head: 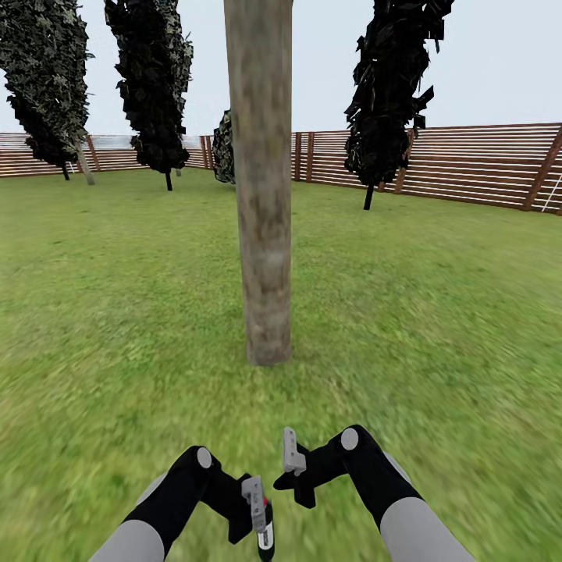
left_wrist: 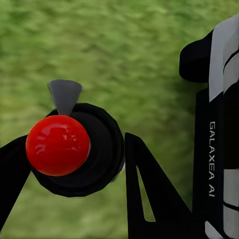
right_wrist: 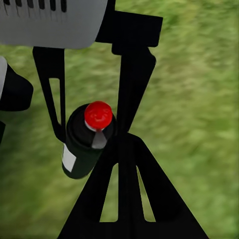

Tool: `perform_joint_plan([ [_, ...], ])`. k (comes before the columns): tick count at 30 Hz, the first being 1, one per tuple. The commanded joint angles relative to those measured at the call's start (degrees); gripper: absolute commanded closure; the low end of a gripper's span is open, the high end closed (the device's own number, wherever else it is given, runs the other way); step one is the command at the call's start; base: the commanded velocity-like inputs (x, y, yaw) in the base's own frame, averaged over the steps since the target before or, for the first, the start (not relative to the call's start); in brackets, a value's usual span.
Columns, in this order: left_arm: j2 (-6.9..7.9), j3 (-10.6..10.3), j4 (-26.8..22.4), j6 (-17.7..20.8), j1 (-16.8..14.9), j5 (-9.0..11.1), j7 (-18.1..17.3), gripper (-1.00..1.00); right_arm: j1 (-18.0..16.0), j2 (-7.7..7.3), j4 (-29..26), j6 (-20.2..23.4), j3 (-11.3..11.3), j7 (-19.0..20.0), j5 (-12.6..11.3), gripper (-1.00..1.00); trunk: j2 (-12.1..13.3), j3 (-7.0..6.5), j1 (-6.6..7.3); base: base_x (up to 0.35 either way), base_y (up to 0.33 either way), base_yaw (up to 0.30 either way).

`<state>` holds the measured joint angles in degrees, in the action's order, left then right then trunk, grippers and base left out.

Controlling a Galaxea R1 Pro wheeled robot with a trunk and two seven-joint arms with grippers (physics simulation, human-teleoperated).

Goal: In the garden, pick up the pesticide atomizer on the floor and spray pesticide onto both trees until each tree trunk is fully covered.

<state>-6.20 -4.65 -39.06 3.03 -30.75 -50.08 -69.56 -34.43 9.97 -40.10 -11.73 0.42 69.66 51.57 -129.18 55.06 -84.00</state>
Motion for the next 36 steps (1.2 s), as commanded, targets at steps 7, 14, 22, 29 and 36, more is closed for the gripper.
perform_joint_plan([
  [7,-0.18,0.0,-0.1,0.3,0.0,0.1,-0.2,1.0,0.0,0.02,-0.1,-0.6,0.0,0.0,0.5,1.0,0.0,0.05,0.01,0.0,0.0,0.0],
  [14,-0.47,0.0,-0.2,0.3,-0.1,2.6,-0.2,1.0,0.0,0.02,0.0,-0.6,0.0,0.0,0.5,1.0,0.0,0.05,0.01,0.0,0.0,0.0],
  [22,-0.48,0.0,-0.2,0.3,-0.1,3.3,-0.2,1.0,0.0,0.02,0.0,-0.6,-0.1,0.0,0.5,1.0,0.0,0.05,0.01,0.0,0.0,0.0],
  [29,-0.48,0.0,-0.3,0.3,-0.1,3.3,-0.2,1.0,0.0,0.02,0.0,-0.6,-0.1,0.0,0.5,1.0,0.0,0.05,0.01,0.0,0.0,0.0],
  [36,-0.48,0.0,-0.3,0.3,-0.1,3.3,-0.1,1.0,0.0,0.02,0.1,-0.6,-0.1,0.0,0.5,1.0,0.0,0.05,0.01,0.0,0.0,0.0],
])
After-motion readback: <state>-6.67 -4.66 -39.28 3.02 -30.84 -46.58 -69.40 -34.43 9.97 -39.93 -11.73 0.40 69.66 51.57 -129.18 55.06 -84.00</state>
